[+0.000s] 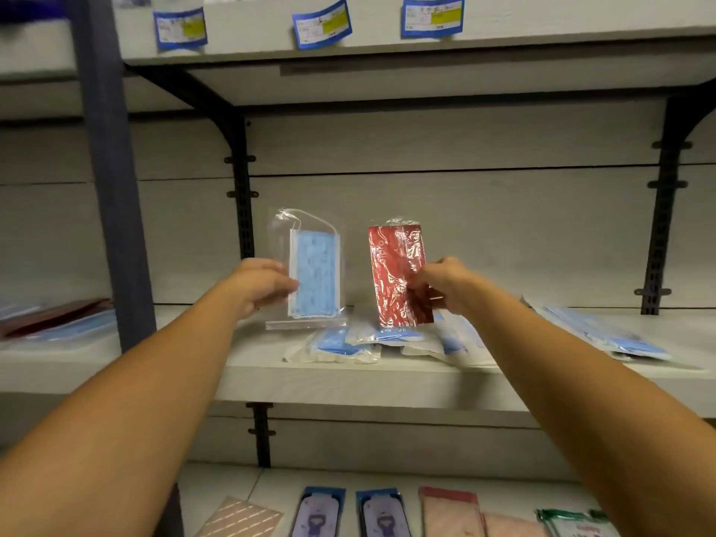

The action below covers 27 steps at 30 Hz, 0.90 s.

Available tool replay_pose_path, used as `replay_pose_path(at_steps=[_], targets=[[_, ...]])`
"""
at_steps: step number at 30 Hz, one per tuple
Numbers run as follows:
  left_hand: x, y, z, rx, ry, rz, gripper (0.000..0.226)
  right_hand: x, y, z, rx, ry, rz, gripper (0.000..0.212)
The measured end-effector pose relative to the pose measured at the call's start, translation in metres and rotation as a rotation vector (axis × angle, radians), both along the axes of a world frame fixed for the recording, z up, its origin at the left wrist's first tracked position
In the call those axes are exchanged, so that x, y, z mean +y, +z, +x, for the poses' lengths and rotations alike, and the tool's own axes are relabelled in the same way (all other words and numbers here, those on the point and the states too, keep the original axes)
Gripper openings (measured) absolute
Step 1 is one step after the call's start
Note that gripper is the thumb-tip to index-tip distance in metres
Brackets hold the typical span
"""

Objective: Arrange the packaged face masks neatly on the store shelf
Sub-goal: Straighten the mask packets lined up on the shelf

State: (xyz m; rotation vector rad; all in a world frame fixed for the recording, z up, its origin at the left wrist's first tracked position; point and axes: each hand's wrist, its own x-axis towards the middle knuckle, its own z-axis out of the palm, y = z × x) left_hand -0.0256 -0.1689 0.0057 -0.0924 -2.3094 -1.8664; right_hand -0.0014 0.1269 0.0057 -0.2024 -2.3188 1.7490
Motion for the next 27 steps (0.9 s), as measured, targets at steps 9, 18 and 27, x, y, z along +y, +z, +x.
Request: replay_pose_path(at_steps=[9,18,27], targets=[[-0.051,-0.001,0.076,0.048,0.042,0.122,0.039,-0.065,0.005,0.012,0.122,0.273,-0.1,0.044],[-0.133,0.0,0.13,0.113,0.209,0.15,0.034,-0.155,0.01,0.03,0.159,0.439,-0.081,0.038],[-0.252,-0.009,0.179,0.111,0.332,0.21,0.029,-0.266,0.005,0.062,0.193,0.448,-0.053,0.033]])
